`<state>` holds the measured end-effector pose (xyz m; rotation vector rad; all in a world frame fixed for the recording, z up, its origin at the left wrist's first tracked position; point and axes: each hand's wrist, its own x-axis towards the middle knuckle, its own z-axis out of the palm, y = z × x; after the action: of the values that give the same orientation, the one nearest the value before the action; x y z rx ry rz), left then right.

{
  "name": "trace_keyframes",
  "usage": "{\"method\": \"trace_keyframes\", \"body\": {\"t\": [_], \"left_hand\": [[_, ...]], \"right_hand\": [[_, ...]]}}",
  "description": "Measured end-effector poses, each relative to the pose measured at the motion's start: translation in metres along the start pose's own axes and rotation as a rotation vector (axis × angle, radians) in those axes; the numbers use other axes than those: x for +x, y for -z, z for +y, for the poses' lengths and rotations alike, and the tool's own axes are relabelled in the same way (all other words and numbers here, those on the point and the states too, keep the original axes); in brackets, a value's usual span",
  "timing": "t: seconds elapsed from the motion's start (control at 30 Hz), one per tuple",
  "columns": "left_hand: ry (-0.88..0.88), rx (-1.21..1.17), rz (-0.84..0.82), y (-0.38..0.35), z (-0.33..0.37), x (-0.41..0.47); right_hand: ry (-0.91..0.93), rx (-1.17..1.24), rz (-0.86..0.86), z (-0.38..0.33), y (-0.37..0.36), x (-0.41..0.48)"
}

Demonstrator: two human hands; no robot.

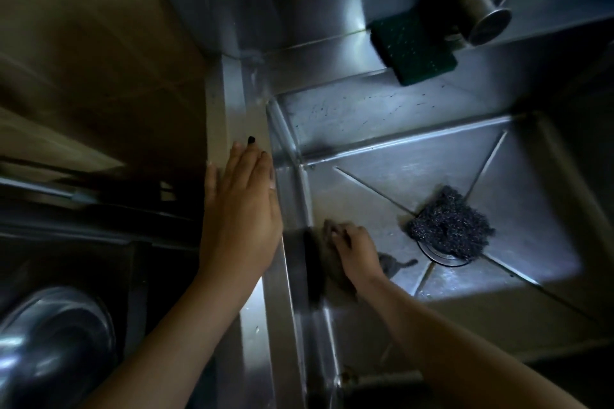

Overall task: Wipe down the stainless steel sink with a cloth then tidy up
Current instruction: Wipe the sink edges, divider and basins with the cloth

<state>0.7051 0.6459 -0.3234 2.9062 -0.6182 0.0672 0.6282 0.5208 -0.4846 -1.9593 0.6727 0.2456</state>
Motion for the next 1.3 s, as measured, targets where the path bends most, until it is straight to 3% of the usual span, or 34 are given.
{"method": "trace_keyframes", "body": {"t": [0.17, 0.33, 0.67, 1.0, 1.3], "left_hand": [[0.058, 0.033, -0.011, 0.003, 0.001, -0.001], [0.009, 0.075, -0.020, 0.004, 0.001, 0.000], [0.020, 0.075, 0.001, -0.008, -0.003, 0.005], [0.004, 0.141, -0.049, -0.007, -0.003, 0.002], [-0.016, 0.176, -0.026, -0.006, -0.003, 0.003]], "right_hand": [[-0.095, 0.660, 0.065, -0.050, 0.012, -0.001], [0.087, 0.877, -0.008, -0.107, 0.006, 0.001], [0.275, 0.773, 0.023, -0.152, -0.002, 0.012], [0.062, 0.732, 0.041, -0.132, -0.026, 0.065], [-0.074, 0.656, 0.038, -0.090, -0.042, 0.033]]}}
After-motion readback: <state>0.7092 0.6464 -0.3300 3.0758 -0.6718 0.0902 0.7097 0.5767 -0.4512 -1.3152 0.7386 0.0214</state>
